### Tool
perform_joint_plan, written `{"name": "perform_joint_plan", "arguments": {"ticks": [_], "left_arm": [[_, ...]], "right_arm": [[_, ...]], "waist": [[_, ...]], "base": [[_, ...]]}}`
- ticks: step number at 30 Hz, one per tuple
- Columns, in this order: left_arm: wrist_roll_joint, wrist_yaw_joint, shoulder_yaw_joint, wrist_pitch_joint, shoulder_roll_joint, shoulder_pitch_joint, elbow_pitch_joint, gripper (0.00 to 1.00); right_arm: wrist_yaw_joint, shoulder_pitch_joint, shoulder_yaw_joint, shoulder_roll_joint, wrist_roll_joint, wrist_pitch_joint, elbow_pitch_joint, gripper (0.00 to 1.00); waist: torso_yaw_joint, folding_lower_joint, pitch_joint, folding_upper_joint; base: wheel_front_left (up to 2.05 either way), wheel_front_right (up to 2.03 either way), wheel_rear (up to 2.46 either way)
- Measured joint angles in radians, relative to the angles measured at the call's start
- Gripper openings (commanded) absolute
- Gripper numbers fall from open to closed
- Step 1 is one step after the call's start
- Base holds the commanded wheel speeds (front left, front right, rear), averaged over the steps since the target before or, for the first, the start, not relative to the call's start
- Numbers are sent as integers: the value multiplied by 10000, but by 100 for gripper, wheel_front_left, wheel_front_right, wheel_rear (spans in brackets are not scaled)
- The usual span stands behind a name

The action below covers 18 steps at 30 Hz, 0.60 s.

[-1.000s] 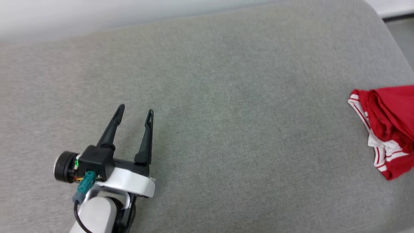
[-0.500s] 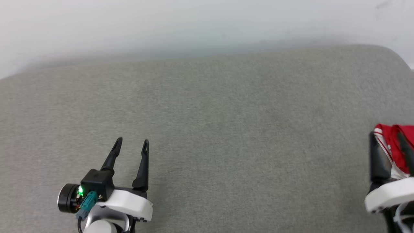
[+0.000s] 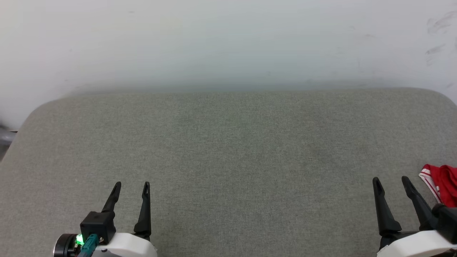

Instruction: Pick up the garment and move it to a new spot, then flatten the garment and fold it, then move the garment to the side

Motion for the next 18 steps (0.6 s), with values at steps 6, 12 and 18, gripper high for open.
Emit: {"name": "perform_joint_plan", "arguments": {"ticks": [6, 12, 18], "left_arm": [[90, -211, 6, 0, -98, 186, 247, 100], [165, -353, 155, 0, -255, 230, 345, 100], [280, -477, 305, 0, -360, 244, 295, 100]], "right_arm": [[0, 515, 2, 48, -173, 107, -334, 100], [0, 846, -67, 52, -387, 332, -631, 100], [0, 903, -21, 54, -447, 491, -930, 100]], "waist": [[4, 0, -260, 0], [4, 0, -415, 0], [32, 1, -452, 0]], "base": [[0, 0, 0], [0, 0, 0], [0, 0, 0]]}}
